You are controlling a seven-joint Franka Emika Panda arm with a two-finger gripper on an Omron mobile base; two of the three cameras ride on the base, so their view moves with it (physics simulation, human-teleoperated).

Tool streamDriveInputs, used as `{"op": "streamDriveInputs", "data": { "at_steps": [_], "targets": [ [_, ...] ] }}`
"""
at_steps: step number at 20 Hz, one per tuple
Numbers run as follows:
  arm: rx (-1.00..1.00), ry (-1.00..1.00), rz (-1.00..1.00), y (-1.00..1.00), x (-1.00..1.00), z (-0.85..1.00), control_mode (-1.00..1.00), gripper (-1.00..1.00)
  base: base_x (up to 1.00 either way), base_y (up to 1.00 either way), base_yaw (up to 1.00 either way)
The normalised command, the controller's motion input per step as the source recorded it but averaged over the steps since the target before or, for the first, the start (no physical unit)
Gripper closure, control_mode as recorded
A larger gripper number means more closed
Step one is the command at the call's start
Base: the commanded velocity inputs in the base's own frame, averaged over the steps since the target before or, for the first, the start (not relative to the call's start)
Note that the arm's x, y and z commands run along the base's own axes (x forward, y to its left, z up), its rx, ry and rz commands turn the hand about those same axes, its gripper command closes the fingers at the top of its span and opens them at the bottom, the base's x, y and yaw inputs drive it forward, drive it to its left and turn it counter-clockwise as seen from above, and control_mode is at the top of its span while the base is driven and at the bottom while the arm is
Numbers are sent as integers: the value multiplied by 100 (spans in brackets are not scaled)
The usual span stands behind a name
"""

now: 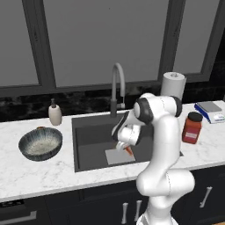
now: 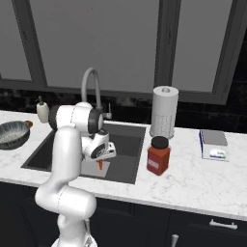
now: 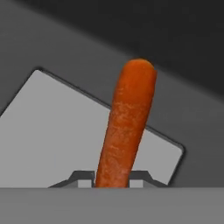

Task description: Pick the carrot from the sink and place it in the bowl. Then pick the bowl and place it in the microwave. Then close the microwave door and press the start button.

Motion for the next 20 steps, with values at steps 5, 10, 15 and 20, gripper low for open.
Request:
{"op": "streamDriveInputs", "data": {
  "at_steps": [5,10,15,20],
  "targets": [
    [0,-14,0,-7,-45,100,-100,100,0,0,0],
    [0,-7,0,-36,-67,100,-100,100,0,0,0],
    [0,-5,0,-42,-55,100,-100,100,0,0,0],
    [0,0,0,-46,-21,100,-100,100,0,0,0]
  ]
}}
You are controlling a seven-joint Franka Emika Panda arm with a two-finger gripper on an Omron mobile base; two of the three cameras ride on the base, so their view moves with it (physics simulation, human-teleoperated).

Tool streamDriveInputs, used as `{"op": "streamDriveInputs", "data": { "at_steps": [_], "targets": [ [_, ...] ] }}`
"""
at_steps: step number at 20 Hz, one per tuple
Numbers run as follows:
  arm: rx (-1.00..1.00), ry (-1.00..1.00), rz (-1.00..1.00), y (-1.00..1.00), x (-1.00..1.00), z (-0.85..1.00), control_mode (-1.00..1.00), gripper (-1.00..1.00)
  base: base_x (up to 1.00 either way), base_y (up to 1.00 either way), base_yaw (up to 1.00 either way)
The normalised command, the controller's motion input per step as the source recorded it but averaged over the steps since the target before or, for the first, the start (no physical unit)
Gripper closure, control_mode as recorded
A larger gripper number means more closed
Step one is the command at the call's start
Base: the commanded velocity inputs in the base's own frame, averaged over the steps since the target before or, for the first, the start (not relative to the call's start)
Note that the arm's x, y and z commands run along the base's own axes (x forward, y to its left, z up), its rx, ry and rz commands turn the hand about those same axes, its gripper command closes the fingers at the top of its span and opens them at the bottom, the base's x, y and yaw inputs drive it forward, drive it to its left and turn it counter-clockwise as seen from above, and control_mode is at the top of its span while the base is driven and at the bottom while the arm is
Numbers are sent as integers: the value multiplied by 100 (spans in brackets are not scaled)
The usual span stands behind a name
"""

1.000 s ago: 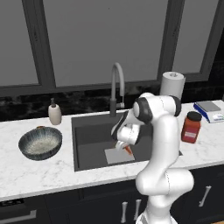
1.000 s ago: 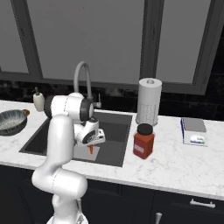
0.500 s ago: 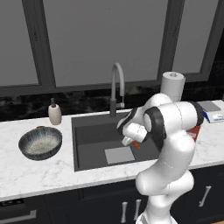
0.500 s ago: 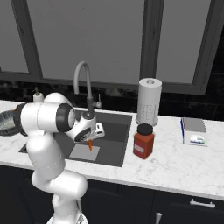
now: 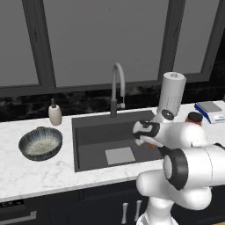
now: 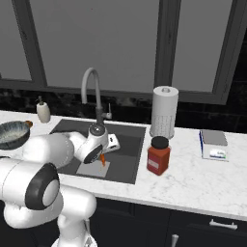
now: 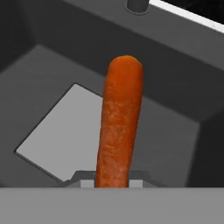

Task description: Pick the carrot from the sink and place it in the bowl. Then pick the bowl and place it in the microwave. Then close the microwave door and press the start button.

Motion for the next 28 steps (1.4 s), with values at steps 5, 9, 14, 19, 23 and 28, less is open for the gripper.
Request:
{"op": "streamDriveInputs", "data": {
  "at_steps": [5,9,14,19,23,28],
  "targets": [
    [0,-1,0,-31,-23,100,-100,100,0,0,0],
    [0,-1,0,-27,-55,100,-100,100,0,0,0],
    [12,4,0,9,-85,80,-100,100,0,0,0],
    [9,1,0,81,-46,42,-100,100,0,0,0],
    [5,0,1,81,-29,64,-100,100,0,0,0],
    [6,0,3,73,-22,39,-100,100,0,0,0]
  ]
}}
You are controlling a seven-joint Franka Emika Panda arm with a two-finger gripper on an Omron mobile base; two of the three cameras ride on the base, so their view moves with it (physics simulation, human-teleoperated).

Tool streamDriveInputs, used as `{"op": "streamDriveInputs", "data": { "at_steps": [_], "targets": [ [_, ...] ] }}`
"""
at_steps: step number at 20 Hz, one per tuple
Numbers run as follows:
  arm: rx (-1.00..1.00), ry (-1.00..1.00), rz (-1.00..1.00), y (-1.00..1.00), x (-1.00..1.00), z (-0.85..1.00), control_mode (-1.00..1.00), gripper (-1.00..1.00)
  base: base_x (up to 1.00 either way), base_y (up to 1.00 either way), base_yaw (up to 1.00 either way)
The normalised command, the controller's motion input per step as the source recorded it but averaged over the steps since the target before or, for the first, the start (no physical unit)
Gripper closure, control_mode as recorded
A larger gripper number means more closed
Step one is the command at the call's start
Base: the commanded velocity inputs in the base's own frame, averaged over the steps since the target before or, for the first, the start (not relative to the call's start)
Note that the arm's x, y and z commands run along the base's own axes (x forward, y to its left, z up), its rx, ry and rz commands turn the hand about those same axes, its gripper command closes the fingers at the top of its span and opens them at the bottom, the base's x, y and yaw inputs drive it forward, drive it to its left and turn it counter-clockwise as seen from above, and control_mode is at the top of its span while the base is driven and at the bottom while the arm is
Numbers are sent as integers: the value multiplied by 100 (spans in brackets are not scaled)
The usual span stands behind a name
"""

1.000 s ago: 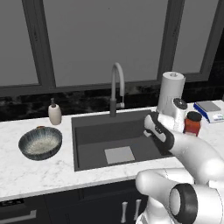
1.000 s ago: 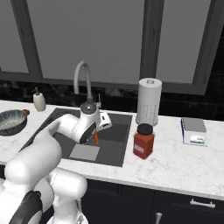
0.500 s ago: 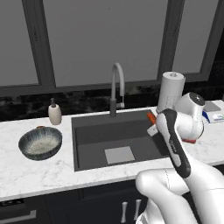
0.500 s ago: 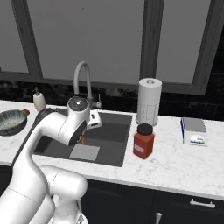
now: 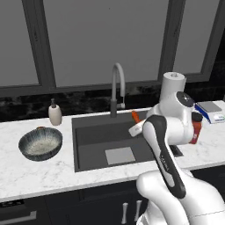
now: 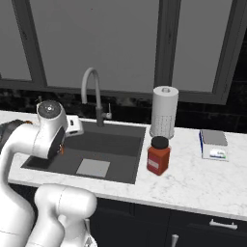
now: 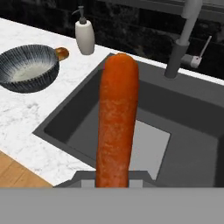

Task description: Pick the carrot from the sink and place it in the bowl. Then pick the bowl and place it in the microwave. Then close the microwave door and press the start button.

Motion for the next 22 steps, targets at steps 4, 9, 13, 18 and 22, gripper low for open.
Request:
{"op": "streamDriveInputs", "data": {
  "at_steps": [4,9,13,18,22],
  "targets": [
    [7,7,7,82,-2,27,-100,100,0,0,0],
    [3,4,6,95,0,19,-100,100,0,0,0],
    [1,0,1,100,14,1,-100,100,0,0,0],
    [-10,25,2,100,35,0,-100,100,0,0,0],
    [-37,34,0,99,44,0,-100,100,0,0,0]
  ]
}}
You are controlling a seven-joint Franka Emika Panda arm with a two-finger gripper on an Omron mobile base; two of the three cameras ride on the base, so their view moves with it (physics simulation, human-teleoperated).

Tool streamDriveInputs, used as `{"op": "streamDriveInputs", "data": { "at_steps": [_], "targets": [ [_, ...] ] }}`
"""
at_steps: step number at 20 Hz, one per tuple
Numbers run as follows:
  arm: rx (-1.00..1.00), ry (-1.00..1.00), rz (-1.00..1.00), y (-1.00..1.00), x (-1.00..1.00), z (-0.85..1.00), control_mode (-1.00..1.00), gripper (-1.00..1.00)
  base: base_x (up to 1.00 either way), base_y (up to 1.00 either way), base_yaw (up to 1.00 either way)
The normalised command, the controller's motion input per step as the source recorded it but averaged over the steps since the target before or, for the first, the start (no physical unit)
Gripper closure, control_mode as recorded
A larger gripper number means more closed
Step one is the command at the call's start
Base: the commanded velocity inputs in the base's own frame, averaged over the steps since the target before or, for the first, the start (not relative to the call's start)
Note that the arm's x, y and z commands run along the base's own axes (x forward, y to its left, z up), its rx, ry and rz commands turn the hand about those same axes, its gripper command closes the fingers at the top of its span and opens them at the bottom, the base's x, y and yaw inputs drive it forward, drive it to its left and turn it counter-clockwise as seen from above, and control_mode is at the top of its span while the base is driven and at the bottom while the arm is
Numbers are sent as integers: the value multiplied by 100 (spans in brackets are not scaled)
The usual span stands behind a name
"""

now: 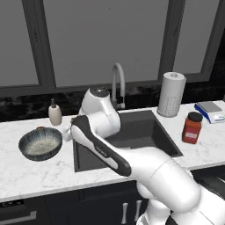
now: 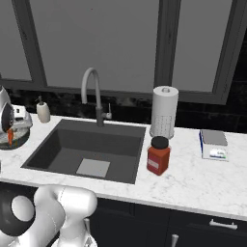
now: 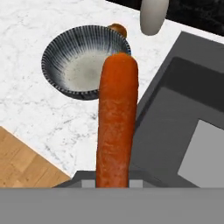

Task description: Pick the carrot from the sink and place it in the bowl. Then pick the bowl and place it in the microwave. Then close the microwave door and press the start button.

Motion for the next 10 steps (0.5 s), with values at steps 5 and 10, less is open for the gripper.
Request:
{"op": "streamDriveInputs", "data": {
  "at_steps": [5,10],
  "targets": [
    [-13,15,0,68,41,-18,-100,100,0,0,0],
    [-1,0,0,27,24,-33,-100,100,0,0,0]
  ]
}}
